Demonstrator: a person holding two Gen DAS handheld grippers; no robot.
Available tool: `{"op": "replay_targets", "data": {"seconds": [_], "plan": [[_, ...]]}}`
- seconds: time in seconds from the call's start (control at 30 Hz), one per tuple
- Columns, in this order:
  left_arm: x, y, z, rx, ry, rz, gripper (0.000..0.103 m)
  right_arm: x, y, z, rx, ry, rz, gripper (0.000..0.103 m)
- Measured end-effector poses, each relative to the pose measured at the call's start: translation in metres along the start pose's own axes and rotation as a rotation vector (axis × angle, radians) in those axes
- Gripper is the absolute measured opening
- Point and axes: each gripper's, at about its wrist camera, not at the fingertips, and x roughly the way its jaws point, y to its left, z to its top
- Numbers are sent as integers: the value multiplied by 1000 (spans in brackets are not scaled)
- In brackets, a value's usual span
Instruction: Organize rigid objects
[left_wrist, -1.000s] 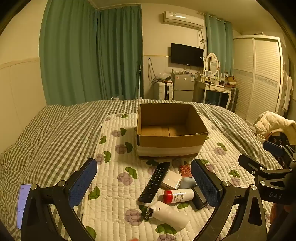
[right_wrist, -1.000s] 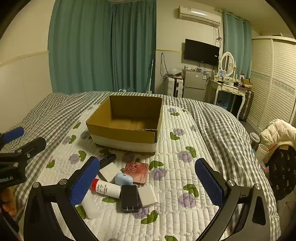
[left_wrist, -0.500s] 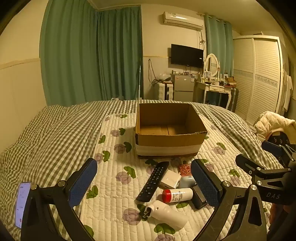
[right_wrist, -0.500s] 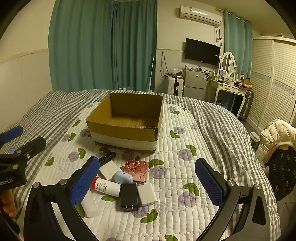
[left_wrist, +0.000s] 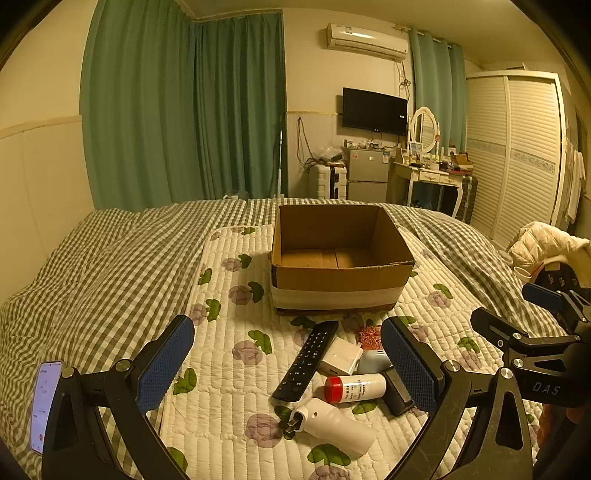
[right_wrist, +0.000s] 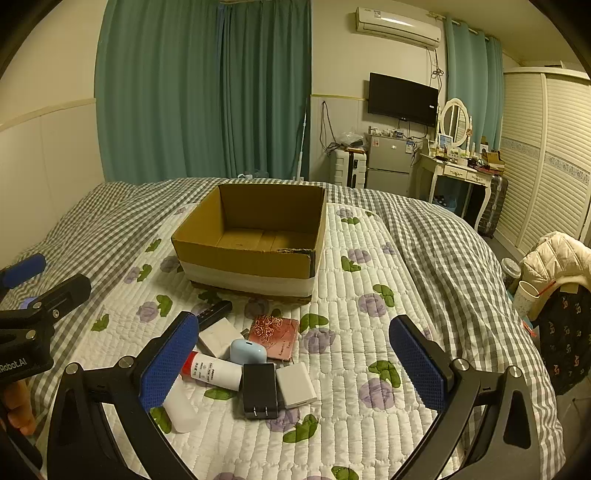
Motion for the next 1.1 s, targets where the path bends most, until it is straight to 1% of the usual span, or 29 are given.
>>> {"op": "replay_targets", "data": {"seconds": [1.1], "plan": [[0, -1, -1, 5, -5, 1, 103, 0, 3, 1, -10, 3, -7, 103]]}}
